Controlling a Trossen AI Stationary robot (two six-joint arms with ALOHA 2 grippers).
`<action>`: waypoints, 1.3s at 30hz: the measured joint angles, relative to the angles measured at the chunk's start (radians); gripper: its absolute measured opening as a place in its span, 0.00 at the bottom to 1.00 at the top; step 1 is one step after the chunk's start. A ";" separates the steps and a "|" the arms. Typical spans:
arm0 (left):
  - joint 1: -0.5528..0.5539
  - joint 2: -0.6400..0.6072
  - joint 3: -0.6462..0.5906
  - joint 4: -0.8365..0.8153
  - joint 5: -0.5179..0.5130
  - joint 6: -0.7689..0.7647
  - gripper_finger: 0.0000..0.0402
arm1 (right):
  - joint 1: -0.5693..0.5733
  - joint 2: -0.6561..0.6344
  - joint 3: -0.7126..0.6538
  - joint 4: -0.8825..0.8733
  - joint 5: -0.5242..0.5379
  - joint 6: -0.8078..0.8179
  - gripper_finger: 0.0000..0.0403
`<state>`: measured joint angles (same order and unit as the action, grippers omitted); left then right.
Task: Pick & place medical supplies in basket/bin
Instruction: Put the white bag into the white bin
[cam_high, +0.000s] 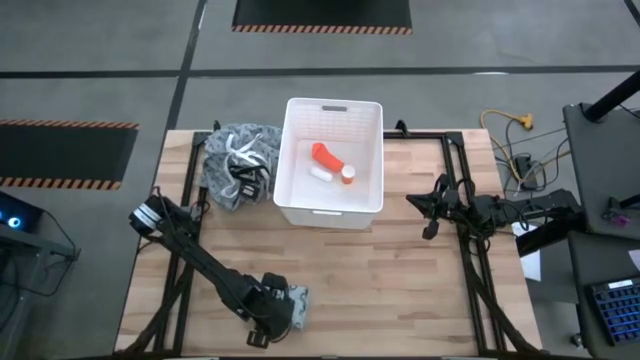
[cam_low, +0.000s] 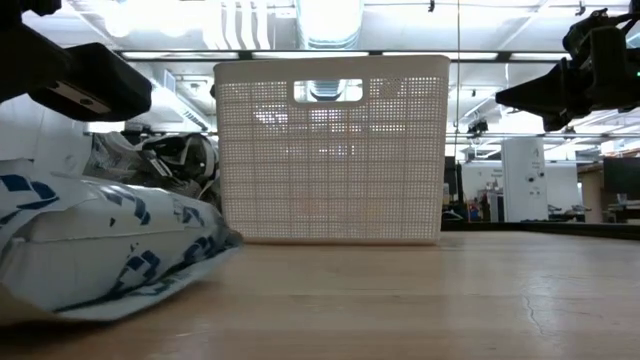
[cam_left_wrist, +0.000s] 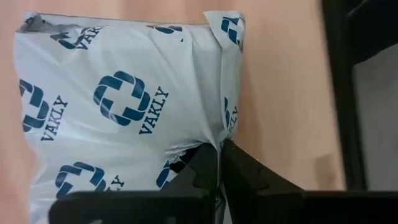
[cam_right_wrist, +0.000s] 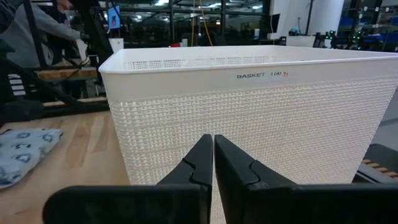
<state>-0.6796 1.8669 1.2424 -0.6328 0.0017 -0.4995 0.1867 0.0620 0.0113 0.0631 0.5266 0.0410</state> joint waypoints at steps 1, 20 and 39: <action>0.000 -0.016 -0.001 -0.021 -0.008 0.000 0.00 | 0.000 0.000 0.000 0.000 0.000 0.000 0.02; 0.007 -0.137 -0.005 -0.109 -0.033 -0.018 0.00 | 0.000 -0.001 0.000 0.000 0.000 0.000 0.02; 0.089 -0.311 -0.001 -0.069 -0.061 -0.087 0.00 | 0.000 -0.001 0.000 0.000 0.000 0.019 0.02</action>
<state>-0.5910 1.5558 1.2411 -0.7017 -0.0597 -0.5865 0.1871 0.0612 0.0110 0.0631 0.5262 0.0601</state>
